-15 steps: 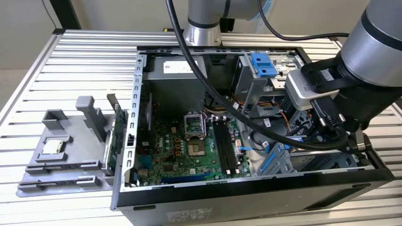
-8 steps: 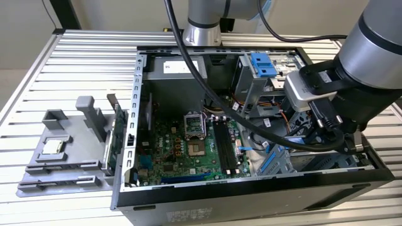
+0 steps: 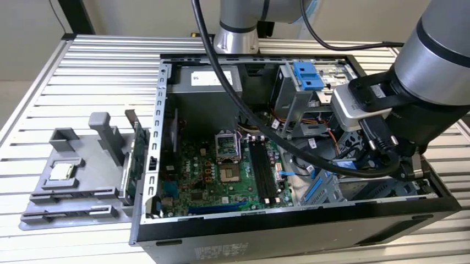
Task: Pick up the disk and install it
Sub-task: 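Insert the second disk wire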
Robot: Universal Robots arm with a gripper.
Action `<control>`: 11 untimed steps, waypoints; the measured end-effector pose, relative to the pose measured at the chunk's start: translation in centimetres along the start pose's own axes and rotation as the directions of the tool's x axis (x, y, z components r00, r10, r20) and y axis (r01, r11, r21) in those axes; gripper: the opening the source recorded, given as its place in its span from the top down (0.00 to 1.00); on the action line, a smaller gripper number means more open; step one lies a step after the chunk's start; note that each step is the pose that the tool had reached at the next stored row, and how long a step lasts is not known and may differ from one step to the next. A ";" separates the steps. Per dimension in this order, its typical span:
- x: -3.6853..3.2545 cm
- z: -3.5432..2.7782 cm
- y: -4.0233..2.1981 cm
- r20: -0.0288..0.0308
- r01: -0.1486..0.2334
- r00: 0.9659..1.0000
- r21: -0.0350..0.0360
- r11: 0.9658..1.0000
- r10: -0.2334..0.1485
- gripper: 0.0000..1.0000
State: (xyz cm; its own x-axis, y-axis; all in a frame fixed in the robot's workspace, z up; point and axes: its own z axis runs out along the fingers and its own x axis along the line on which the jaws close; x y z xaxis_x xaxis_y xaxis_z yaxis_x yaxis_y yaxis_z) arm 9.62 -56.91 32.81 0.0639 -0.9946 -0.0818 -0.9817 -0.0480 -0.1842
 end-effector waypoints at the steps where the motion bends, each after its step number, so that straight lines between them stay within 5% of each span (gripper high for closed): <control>1: 0.00 0.01 0.00 0.000 0.000 1.000 0.000 1.000 0.000 1.00; 4: 0.00 0.01 0.00 0.000 0.000 1.000 0.000 1.000 0.000 1.00; 5: 0.00 0.08 0.01 0.002 0.000 1.000 0.000 1.000 0.000 0.00; 9: 0.00 -0.03 -0.01 0.000 0.000 1.000 0.000 1.000 0.000 0.00; 11: -0.06 -0.82 -0.16 0.001 -0.001 1.000 0.000 1.000 0.001 0.00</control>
State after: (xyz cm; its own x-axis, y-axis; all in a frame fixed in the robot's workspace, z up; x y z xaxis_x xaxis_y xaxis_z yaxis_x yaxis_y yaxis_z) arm 9.63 -56.92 33.65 0.0634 -0.9945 -0.0828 -0.9817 -0.0473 -0.1843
